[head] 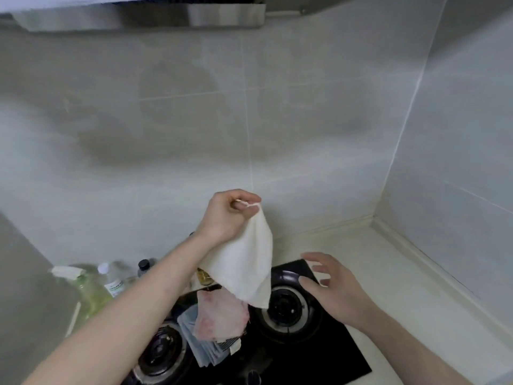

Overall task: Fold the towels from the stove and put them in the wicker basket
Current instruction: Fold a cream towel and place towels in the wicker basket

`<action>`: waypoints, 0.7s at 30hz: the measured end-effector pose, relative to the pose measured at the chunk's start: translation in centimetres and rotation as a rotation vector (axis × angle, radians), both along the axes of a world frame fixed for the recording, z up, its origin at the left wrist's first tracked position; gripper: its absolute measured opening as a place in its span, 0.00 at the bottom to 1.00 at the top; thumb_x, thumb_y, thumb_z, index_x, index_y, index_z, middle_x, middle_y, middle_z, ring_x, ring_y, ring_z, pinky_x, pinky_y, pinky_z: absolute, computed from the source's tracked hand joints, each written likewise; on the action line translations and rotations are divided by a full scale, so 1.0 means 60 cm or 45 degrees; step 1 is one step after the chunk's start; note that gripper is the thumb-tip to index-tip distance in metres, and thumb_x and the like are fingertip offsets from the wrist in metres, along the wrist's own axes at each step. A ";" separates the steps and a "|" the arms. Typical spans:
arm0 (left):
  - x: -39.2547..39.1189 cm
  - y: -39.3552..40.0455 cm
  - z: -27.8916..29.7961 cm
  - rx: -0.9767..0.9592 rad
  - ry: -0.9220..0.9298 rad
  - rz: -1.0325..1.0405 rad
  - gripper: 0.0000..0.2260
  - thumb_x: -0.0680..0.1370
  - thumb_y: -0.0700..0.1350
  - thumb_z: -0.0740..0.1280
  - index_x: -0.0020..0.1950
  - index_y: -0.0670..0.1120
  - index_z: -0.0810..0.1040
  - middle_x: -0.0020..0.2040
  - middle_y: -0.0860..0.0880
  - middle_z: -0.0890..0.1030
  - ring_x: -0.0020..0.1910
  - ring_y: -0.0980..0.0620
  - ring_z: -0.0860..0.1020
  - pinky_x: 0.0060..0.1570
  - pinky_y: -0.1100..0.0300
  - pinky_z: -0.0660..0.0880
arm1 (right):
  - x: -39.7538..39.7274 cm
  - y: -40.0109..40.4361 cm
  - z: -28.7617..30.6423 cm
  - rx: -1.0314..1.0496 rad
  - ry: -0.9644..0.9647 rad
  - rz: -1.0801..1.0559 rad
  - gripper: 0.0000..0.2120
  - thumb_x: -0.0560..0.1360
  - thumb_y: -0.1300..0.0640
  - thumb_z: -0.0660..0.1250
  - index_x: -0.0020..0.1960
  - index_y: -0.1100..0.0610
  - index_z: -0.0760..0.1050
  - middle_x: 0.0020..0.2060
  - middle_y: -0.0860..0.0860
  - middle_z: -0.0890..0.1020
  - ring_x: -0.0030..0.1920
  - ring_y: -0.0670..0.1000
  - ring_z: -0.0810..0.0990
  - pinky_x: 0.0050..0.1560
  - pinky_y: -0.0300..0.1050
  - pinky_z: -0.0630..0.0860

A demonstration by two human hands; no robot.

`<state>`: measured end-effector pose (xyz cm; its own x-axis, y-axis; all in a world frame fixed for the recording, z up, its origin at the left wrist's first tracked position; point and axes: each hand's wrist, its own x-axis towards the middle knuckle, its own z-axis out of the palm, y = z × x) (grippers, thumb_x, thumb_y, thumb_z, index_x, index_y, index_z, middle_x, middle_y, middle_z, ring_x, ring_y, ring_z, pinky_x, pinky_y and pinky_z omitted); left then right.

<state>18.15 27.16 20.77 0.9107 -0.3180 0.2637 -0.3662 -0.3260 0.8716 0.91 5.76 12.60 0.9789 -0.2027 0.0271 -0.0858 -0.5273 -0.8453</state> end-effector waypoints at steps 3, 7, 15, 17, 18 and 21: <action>-0.020 0.032 0.062 0.174 -0.191 -0.087 0.07 0.74 0.42 0.78 0.44 0.55 0.86 0.36 0.60 0.83 0.39 0.59 0.79 0.43 0.68 0.73 | 0.036 0.029 0.038 -0.025 -0.050 0.052 0.24 0.75 0.47 0.72 0.69 0.39 0.71 0.63 0.33 0.75 0.61 0.39 0.76 0.62 0.42 0.76; -0.055 0.069 0.115 0.302 -0.280 -0.184 0.05 0.74 0.40 0.78 0.42 0.50 0.86 0.40 0.53 0.85 0.37 0.60 0.80 0.38 0.65 0.74 | 0.071 0.066 0.076 -0.054 -0.127 0.075 0.31 0.74 0.42 0.72 0.74 0.39 0.66 0.64 0.36 0.73 0.58 0.39 0.77 0.60 0.44 0.78; -0.096 0.110 0.153 0.484 -0.349 -0.272 0.17 0.72 0.27 0.72 0.37 0.50 0.85 0.37 0.54 0.86 0.39 0.57 0.84 0.44 0.56 0.82 | 0.102 0.117 0.113 -0.233 -0.242 0.240 0.20 0.77 0.46 0.70 0.33 0.53 0.68 0.28 0.45 0.66 0.31 0.49 0.68 0.36 0.44 0.64; -0.096 0.125 0.155 0.539 -0.398 -0.202 0.15 0.71 0.29 0.74 0.36 0.51 0.86 0.36 0.55 0.86 0.37 0.58 0.83 0.42 0.58 0.81 | 0.094 0.119 0.119 -0.263 -0.307 0.269 0.24 0.80 0.47 0.67 0.33 0.56 0.60 0.28 0.48 0.59 0.30 0.48 0.58 0.34 0.45 0.57; -0.097 0.131 0.155 0.564 -0.418 -0.175 0.14 0.71 0.30 0.75 0.36 0.50 0.86 0.35 0.55 0.86 0.36 0.59 0.83 0.41 0.60 0.80 | 0.089 0.118 0.123 -0.305 -0.308 0.280 0.24 0.80 0.47 0.66 0.33 0.56 0.59 0.27 0.48 0.58 0.29 0.47 0.57 0.33 0.45 0.56; -0.113 0.139 0.153 0.625 -0.490 -0.150 0.11 0.70 0.33 0.77 0.36 0.49 0.86 0.34 0.57 0.85 0.36 0.61 0.83 0.40 0.66 0.79 | 0.079 0.117 0.128 -0.438 -0.335 0.290 0.24 0.81 0.47 0.64 0.33 0.56 0.59 0.26 0.48 0.60 0.28 0.48 0.58 0.32 0.46 0.58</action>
<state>11.36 35.51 29.94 0.7312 -0.5774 0.3632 -0.6813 -0.5925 0.4298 5.63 12.79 20.28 0.9484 0.0798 0.3070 0.2570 -0.7606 -0.5962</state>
